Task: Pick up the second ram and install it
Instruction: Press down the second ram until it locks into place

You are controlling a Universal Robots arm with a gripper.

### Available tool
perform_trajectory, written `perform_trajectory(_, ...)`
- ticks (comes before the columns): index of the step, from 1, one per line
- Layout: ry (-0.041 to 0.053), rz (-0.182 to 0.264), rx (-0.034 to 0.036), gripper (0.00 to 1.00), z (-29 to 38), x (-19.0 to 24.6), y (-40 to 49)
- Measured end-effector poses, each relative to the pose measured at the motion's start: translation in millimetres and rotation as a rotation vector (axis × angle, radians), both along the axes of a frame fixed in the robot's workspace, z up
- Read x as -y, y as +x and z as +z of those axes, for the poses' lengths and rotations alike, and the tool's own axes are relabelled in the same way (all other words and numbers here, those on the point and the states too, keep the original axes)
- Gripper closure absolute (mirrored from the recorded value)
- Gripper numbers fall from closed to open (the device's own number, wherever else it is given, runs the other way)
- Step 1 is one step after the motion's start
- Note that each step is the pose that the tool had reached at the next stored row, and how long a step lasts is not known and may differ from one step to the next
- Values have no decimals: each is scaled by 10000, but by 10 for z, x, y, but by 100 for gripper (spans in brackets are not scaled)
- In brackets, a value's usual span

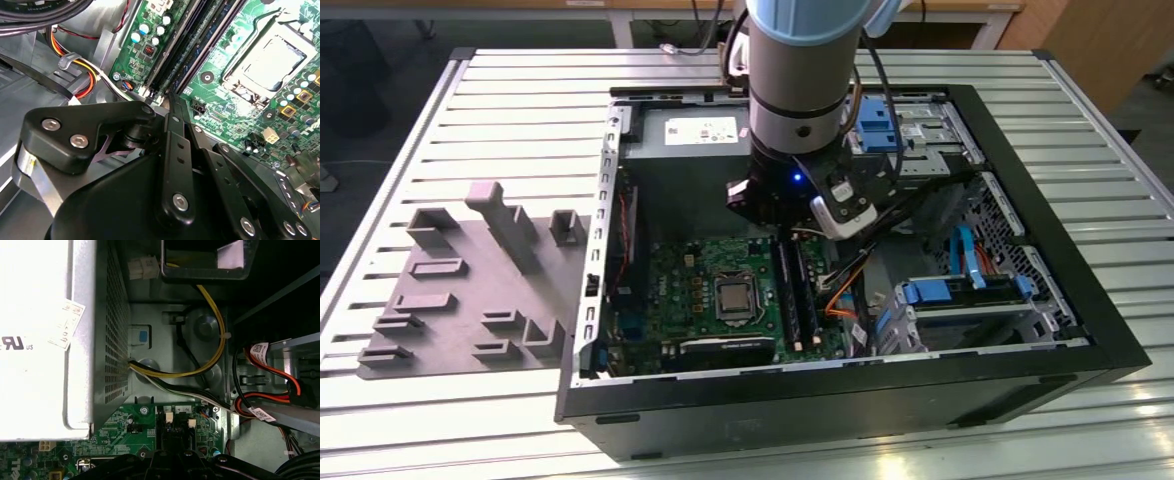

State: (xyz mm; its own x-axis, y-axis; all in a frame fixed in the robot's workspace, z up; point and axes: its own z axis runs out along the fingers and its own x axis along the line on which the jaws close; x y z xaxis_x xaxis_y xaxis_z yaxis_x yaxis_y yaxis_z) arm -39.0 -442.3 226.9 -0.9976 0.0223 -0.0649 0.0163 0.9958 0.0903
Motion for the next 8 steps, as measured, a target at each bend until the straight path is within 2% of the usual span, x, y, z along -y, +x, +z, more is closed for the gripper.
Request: perform_trajectory(8, 1, -118, 0, 89, -7, 0, 0)
